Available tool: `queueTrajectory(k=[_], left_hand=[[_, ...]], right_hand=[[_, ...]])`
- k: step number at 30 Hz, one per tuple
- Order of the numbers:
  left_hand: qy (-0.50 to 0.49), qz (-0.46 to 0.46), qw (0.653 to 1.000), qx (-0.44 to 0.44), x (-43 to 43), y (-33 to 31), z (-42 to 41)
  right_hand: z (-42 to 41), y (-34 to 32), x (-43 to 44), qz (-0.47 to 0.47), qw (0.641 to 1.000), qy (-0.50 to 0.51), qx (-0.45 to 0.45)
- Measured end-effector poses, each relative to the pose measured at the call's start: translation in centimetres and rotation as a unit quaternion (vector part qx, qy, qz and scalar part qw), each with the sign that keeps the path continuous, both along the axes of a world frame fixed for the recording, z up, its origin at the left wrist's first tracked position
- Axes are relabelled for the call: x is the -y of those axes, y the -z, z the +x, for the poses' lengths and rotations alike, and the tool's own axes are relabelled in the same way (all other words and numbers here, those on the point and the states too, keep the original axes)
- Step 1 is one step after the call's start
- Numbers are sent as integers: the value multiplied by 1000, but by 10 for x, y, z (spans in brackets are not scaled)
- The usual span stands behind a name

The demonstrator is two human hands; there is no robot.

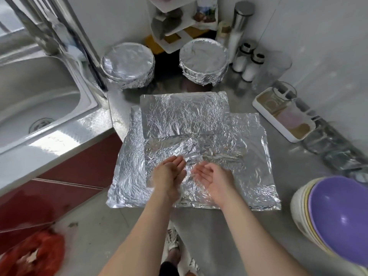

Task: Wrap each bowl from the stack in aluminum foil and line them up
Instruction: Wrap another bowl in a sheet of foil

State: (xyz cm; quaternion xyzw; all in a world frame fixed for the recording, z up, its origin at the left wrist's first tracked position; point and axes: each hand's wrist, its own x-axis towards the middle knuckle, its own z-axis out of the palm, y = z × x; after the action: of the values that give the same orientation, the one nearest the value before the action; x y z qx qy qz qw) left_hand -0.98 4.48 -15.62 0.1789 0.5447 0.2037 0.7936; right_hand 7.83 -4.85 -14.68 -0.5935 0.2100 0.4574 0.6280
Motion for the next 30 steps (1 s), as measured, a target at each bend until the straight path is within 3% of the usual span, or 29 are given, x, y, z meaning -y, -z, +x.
queueTrajectory(k=[7,9,11,13,15,16,18,22,24,26,30], left_hand=[[1,10,1000,-4,1,5,0],[9,44,999,-30,4,4,3],[75,135,983,-96,8,4,5],[223,306,904,-198,17,1,9],[341,426,803,-242,38,-11,19],[375,457,772,-233,49,-17,24],[417,479,751,-178,83,-31,41],[488,500,711,-78,148,-48,75],[509,505,693,-67,175,-56,88],[524,516,671,-97,198,-64,98],[536,581,571,-220,218,-79,110]], right_hand=[[10,5,12,-26,1000,18,0],[14,-1,13,-44,999,-10,23],[20,-16,19,-68,989,-78,108],[33,-39,34,-96,950,-150,255],[46,-66,56,-171,867,-207,420],[50,-75,66,-212,823,-223,478],[61,-89,92,-274,760,-232,542],[84,-92,135,-353,689,-257,579],[93,-92,156,-399,671,-283,557],[100,-91,175,-413,678,-314,521],[101,-93,192,-315,766,-313,464]])
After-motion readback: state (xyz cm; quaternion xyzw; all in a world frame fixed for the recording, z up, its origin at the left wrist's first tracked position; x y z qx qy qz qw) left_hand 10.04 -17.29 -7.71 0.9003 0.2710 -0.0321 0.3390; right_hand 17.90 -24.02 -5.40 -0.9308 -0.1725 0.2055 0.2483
